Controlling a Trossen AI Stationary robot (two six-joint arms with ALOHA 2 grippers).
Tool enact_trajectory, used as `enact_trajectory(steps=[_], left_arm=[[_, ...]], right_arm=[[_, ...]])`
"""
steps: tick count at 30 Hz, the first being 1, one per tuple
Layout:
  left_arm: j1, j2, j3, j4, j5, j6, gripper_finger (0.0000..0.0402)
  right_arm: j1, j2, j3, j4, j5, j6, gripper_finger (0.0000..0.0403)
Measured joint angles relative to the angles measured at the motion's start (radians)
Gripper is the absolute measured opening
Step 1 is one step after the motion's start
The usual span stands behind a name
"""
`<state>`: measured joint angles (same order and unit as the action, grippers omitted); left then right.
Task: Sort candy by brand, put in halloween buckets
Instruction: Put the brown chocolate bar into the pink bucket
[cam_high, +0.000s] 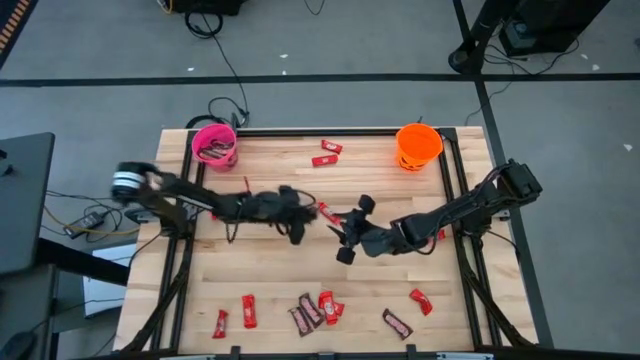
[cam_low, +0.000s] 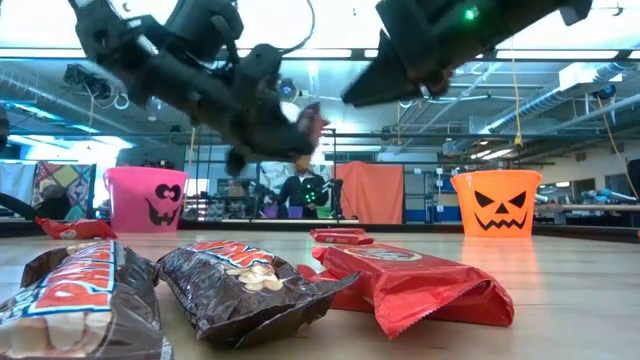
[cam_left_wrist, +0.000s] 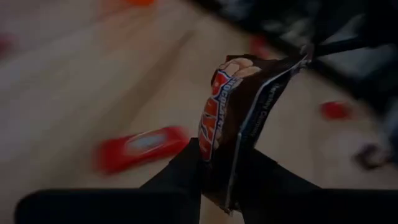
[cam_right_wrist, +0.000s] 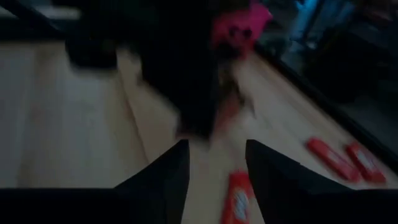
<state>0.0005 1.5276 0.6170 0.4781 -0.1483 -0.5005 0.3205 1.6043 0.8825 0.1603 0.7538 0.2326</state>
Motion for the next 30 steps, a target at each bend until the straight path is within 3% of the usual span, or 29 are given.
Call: enact_trajectory(steps=[5, 10, 17, 24, 30], left_arm=[[0.079, -0.253, 0.000, -0.516, -0.189, -0.003, 0.0080], [0.197, -0.456, 0.000, -0.865, -0.351, -0.064, 0.0079], [0.383, -0.609, 0.019, -1.040, -0.364, -0.117, 0.0079], [0.505, -0.599, 0.111, -1.178, -0.457, -0.072, 0.0086], [0.597, -0.557, 0.118, -1.213, -0.455, -0.040, 0.0114]], right_arm=[[0.015, -0.001, -0.049, -0.056, -0.010, 0.167, 0.0173], [0.018, -0.001, -0.131, 0.046, -0.081, 0.255, 0.0173], [0.017, -0.001, -0.196, 0.134, -0.116, 0.247, 0.0174], [0.002, -0.001, -0.230, 0.139, -0.116, 0.272, 0.0172], [-0.021, -0.001, -0.258, 0.139, -0.067, 0.264, 0.0171]])
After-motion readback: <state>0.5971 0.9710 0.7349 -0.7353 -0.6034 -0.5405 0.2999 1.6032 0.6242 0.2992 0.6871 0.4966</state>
